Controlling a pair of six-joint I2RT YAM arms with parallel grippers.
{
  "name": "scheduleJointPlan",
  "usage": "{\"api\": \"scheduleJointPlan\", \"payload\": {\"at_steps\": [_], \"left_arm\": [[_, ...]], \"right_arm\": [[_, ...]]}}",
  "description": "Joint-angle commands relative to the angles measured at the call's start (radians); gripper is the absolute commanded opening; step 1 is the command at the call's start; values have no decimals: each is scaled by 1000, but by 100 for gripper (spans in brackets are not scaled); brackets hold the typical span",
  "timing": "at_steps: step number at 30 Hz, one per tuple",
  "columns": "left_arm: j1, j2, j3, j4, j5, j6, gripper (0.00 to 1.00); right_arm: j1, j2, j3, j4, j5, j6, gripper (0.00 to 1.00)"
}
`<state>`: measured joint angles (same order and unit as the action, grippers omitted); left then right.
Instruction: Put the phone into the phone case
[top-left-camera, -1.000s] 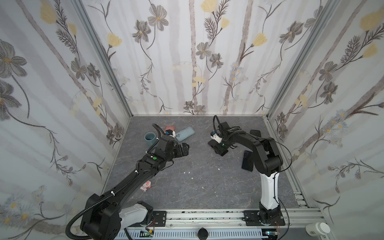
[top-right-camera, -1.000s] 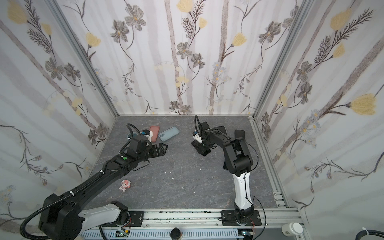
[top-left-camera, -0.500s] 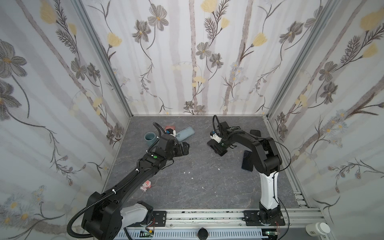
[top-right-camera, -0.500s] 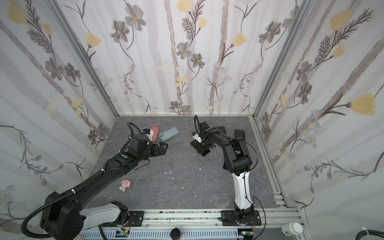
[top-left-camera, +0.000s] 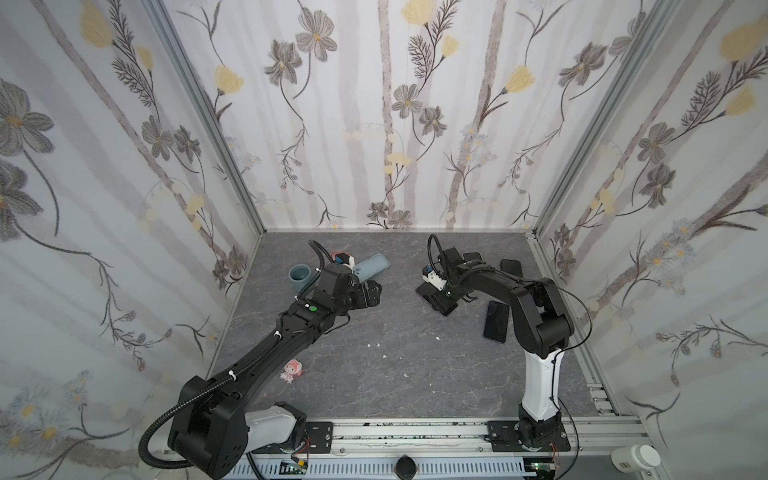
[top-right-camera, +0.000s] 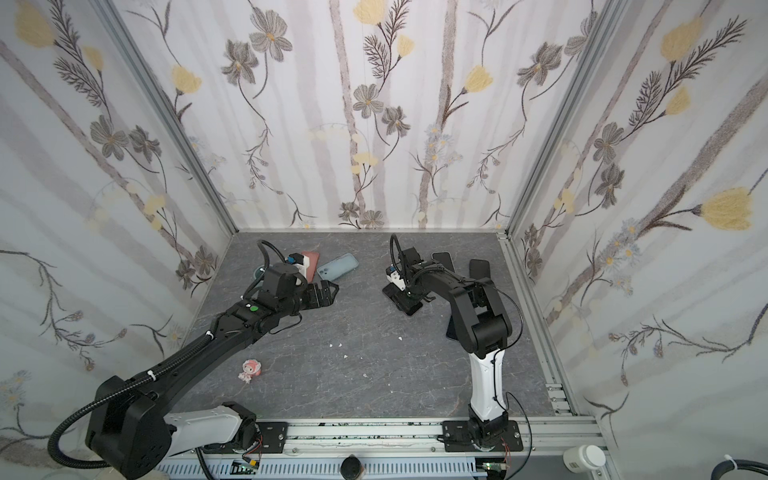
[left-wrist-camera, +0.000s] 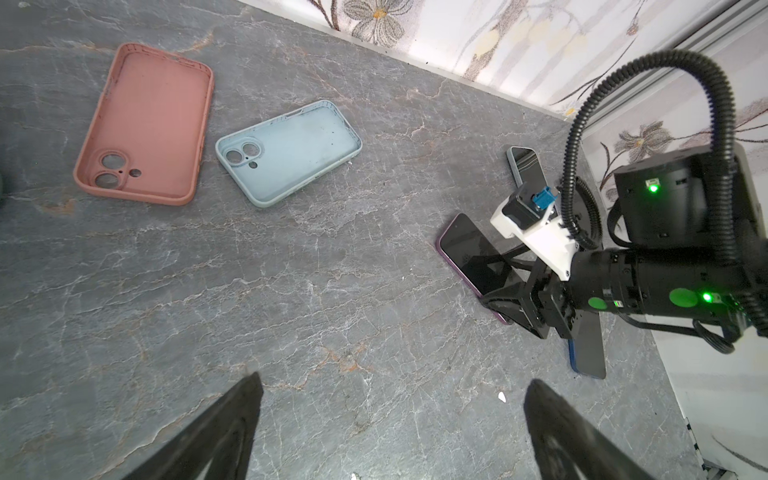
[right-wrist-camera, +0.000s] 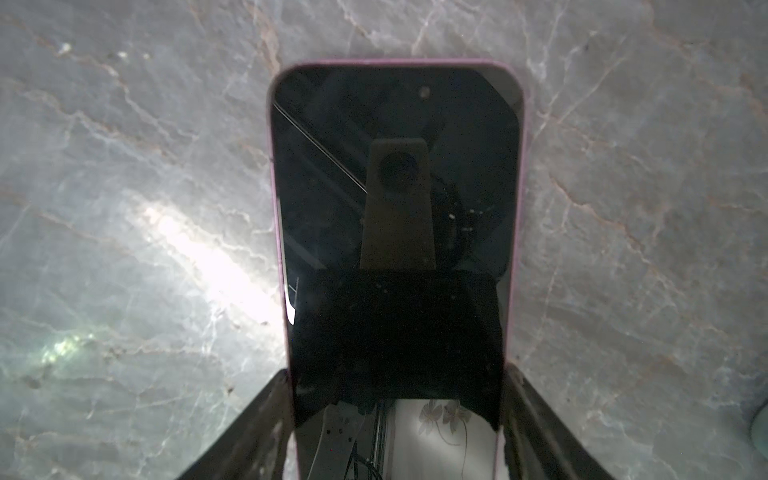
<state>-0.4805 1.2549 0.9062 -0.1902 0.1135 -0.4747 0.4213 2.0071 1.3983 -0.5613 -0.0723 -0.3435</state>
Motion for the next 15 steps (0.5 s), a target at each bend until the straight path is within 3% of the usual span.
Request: {"api": "scheduleJointPlan", "payload": {"at_steps": [1, 8, 15], "left_arm": [[5, 27, 28, 24, 32, 3, 98], [19, 77, 116, 1, 111, 3, 98], [26, 136, 259, -66, 289, 14, 91]], "right_arm": [[5, -67, -42, 83, -31, -33, 44], [32, -224, -154, 159, -76, -85, 44], [106, -403, -236, 231, -164, -144, 45]]}}
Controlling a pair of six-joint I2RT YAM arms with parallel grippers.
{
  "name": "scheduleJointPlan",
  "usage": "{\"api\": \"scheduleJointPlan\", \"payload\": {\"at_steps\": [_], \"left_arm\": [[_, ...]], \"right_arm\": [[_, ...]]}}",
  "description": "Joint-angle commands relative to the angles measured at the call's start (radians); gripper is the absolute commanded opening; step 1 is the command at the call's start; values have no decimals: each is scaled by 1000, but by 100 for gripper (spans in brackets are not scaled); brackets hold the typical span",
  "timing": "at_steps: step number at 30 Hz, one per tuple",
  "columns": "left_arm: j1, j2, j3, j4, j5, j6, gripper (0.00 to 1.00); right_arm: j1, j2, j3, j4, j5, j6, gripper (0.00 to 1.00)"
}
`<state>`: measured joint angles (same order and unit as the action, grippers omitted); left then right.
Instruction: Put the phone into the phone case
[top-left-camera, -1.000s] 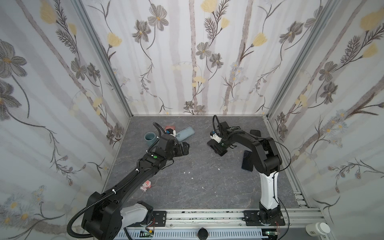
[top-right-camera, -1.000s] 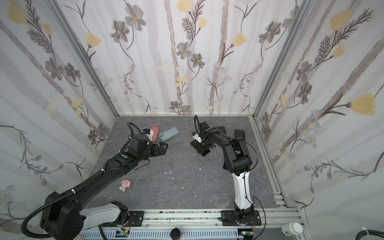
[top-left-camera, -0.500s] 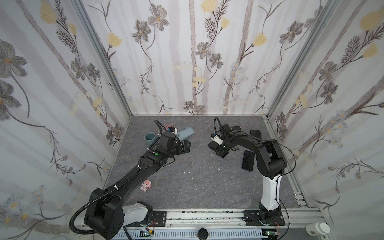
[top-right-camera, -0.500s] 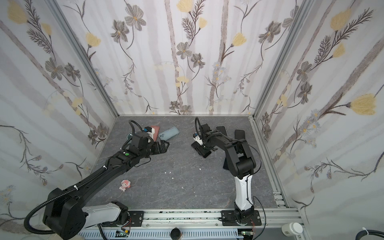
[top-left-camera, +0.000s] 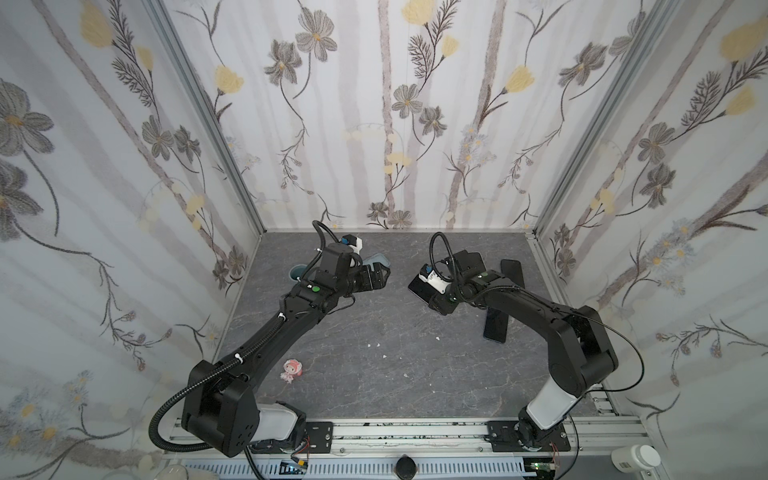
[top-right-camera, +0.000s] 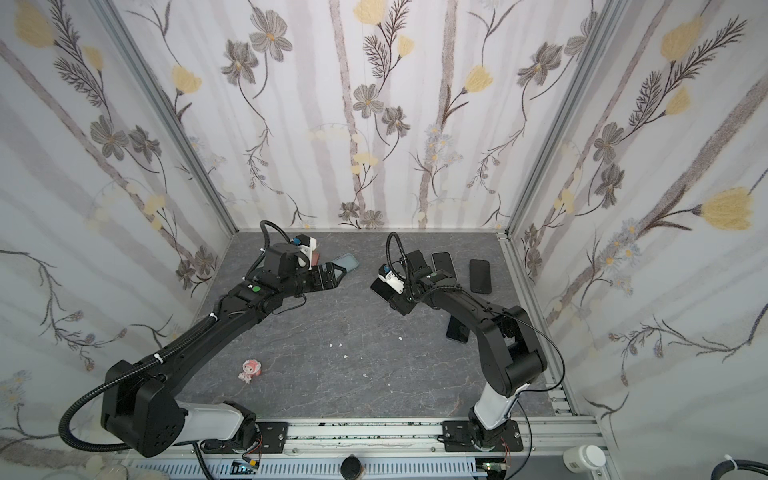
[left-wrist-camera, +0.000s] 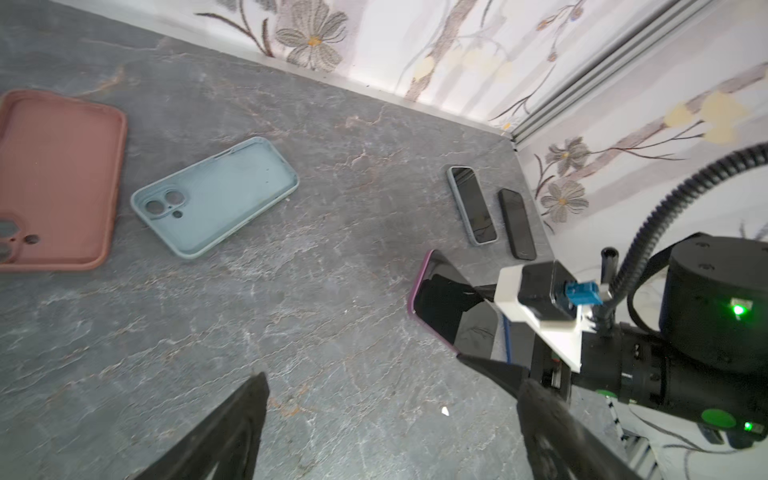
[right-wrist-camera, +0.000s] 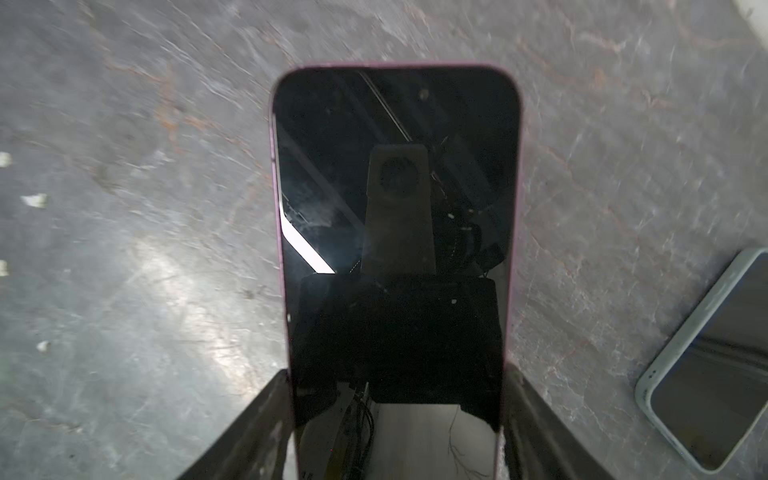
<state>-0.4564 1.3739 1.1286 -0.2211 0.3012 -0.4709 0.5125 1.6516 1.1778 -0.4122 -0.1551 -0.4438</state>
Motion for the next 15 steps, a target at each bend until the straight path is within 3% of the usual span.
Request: {"api": "scheduleJointPlan", "payload": {"at_steps": [1, 8, 15], "left_arm": [[2, 27, 53, -47, 126, 10, 90], [3, 88, 92, -68, 308, -32, 74], [2, 147, 114, -105, 419, -31, 48]], "right_arm": [[26, -84, -23, 89, -104, -55, 45], [72, -191, -91, 193, -168, -120, 45], [91, -216, -89, 233, -199, -130, 45]]}}
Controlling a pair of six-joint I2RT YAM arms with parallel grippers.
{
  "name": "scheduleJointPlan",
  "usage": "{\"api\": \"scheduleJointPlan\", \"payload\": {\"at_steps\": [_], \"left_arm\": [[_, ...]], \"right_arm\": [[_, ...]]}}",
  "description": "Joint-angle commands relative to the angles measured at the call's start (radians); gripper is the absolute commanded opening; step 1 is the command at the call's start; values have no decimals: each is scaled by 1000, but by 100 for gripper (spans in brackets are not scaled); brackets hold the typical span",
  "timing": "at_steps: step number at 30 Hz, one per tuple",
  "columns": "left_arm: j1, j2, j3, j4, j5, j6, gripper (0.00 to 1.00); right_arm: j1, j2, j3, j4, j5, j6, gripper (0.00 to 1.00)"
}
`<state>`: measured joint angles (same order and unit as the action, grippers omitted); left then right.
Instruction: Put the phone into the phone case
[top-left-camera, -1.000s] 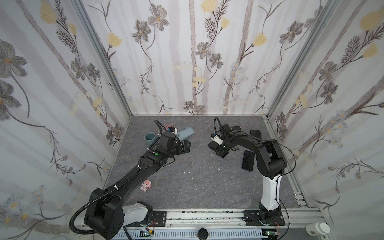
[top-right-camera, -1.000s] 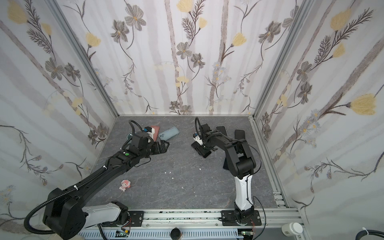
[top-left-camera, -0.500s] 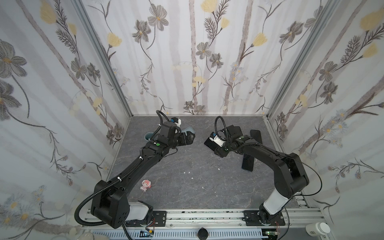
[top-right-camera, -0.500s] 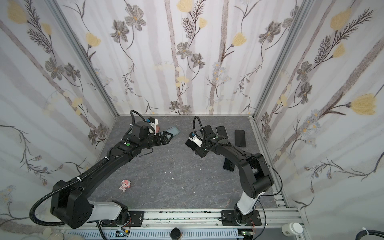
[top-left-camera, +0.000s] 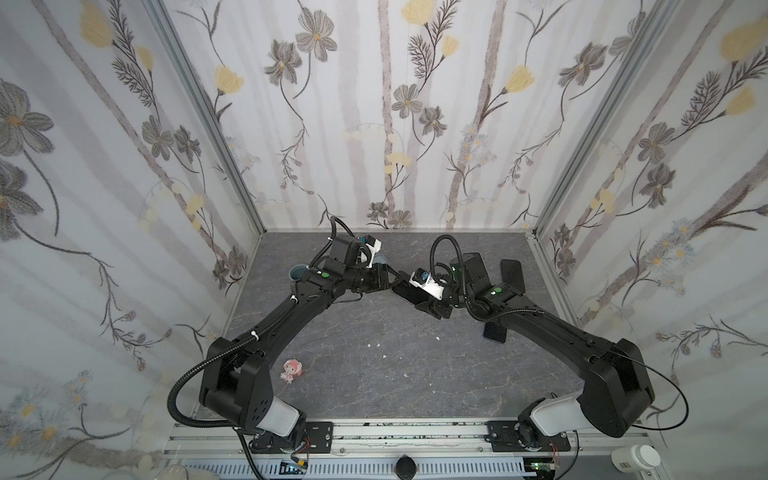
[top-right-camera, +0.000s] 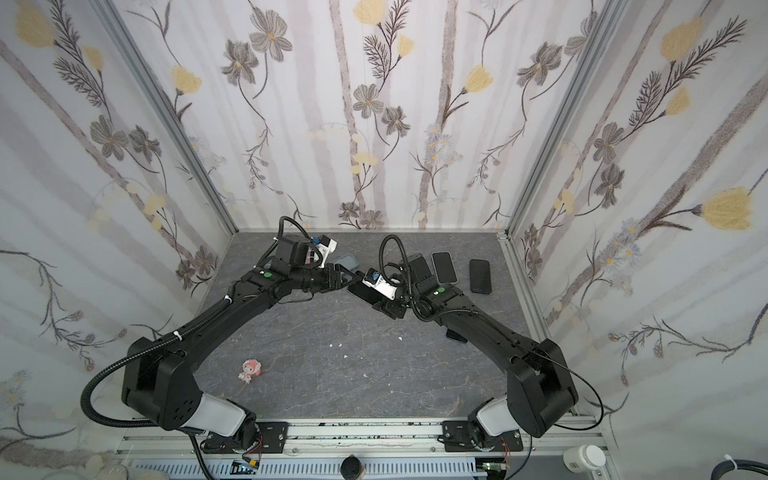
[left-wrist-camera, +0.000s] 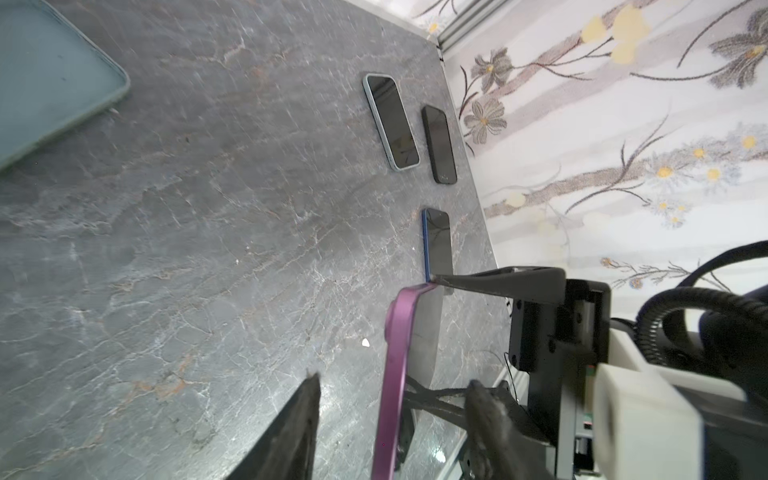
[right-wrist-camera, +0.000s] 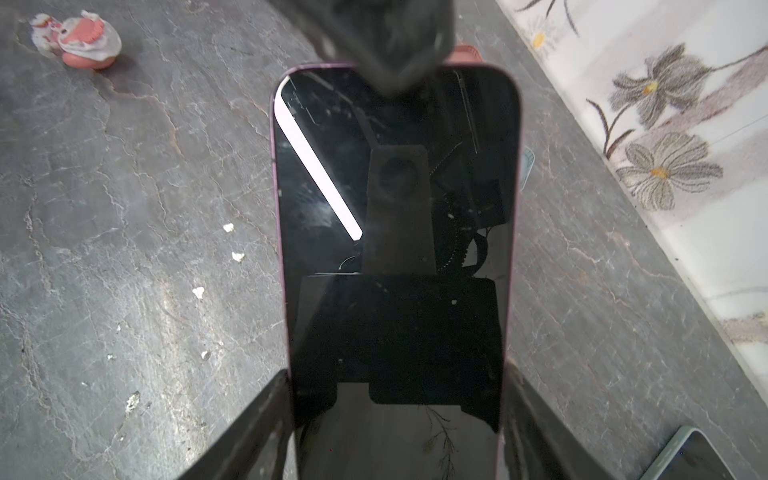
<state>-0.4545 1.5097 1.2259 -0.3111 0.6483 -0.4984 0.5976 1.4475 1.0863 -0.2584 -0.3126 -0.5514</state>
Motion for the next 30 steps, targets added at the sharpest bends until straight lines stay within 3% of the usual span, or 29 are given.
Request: {"api": "scheduleJointPlan", "payload": {"at_steps": [1, 14, 19, 23, 26, 30], "left_arm": [[0, 15, 15, -17, 74, -3, 45], [0, 38, -3, 18, 177, 1, 17], [-1, 48, 0, 17, 201, -1, 1], [-1, 50, -2, 37, 218, -14, 0], [-2, 30, -6, 72, 205, -24, 0], [-1, -23, -11, 138, 159, -38, 0]], "right_arm": [[6, -12, 4, 76, -46, -25, 45], [10, -22, 11, 42, -72, -46, 45], [11, -28, 12, 50, -56, -45, 45], [12, -50, 0, 93, -12, -24, 49], [12, -79, -18, 132, 7, -14, 63], [13, -126, -40, 190, 33, 13, 92]]}}
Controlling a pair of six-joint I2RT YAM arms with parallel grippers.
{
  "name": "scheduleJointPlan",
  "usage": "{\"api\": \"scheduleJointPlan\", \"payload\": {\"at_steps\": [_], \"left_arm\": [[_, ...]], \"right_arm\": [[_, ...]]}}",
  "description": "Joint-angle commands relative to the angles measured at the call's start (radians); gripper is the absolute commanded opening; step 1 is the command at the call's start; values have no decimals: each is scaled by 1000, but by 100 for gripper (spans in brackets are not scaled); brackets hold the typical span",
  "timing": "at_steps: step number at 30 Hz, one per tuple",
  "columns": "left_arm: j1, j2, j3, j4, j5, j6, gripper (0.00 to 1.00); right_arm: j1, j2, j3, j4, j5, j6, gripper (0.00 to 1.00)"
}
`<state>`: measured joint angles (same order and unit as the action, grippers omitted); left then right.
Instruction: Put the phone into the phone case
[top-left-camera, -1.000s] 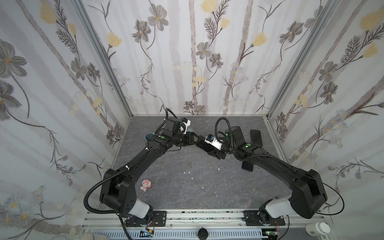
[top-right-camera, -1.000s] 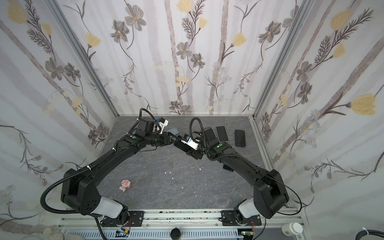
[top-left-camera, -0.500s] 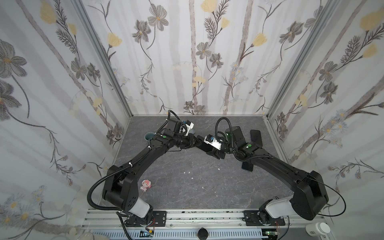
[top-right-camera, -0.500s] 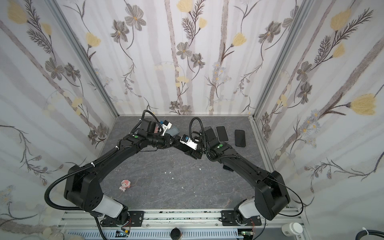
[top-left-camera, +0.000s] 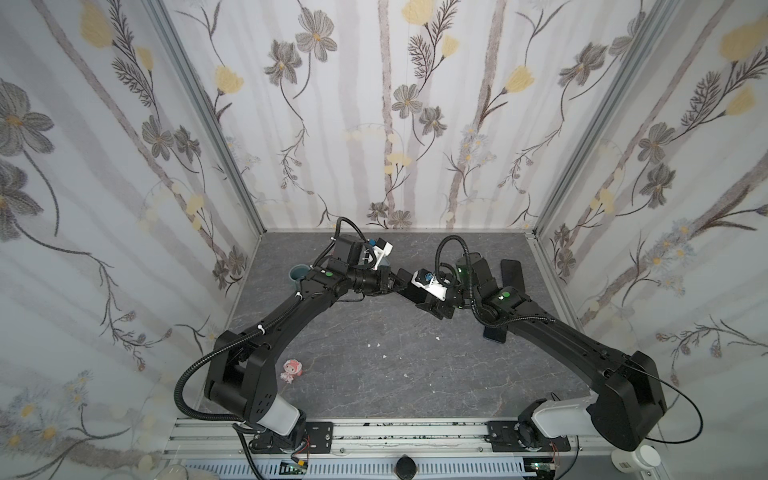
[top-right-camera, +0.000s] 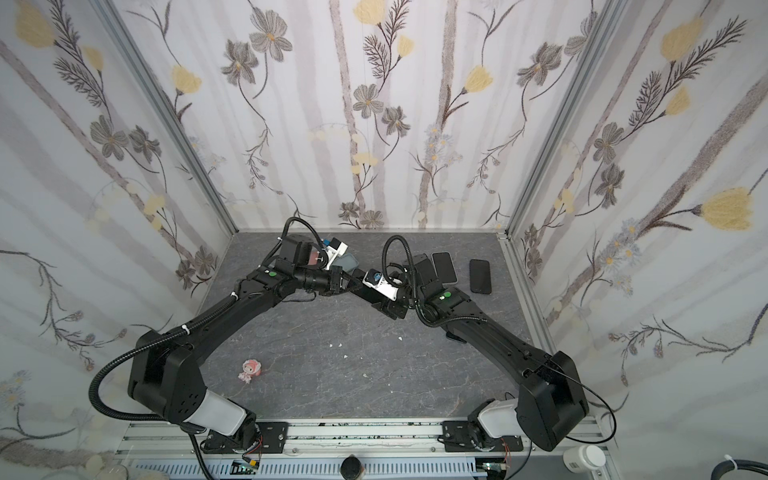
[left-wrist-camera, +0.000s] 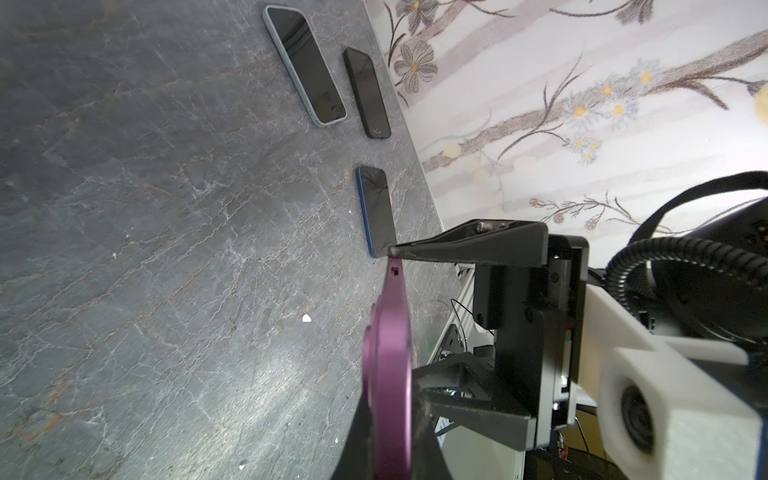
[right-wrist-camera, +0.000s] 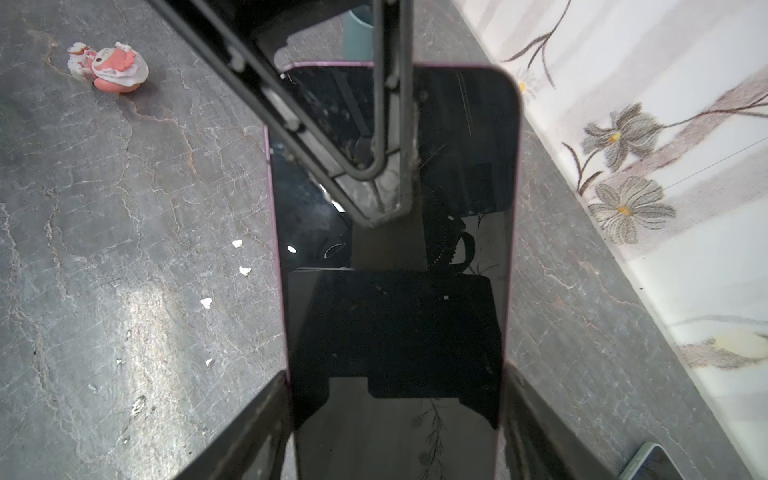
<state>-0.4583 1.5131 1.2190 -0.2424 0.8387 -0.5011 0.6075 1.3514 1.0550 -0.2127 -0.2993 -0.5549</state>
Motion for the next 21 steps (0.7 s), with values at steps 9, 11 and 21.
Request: {"api": "scheduleJointPlan", "payload": {"at_steps": [9, 11, 21], "left_arm": [[4, -220, -108, 331, -188, -84, 0], [4, -280, -145, 393, -243, -79, 0], [7, -510, -300, 738, -312, -46, 0]], "right_arm": [[0, -191, -29, 360, 73, 233, 100], [-2, -240, -50, 450, 81, 312, 99], [-76, -286, 30, 574, -186, 639, 91]]}}
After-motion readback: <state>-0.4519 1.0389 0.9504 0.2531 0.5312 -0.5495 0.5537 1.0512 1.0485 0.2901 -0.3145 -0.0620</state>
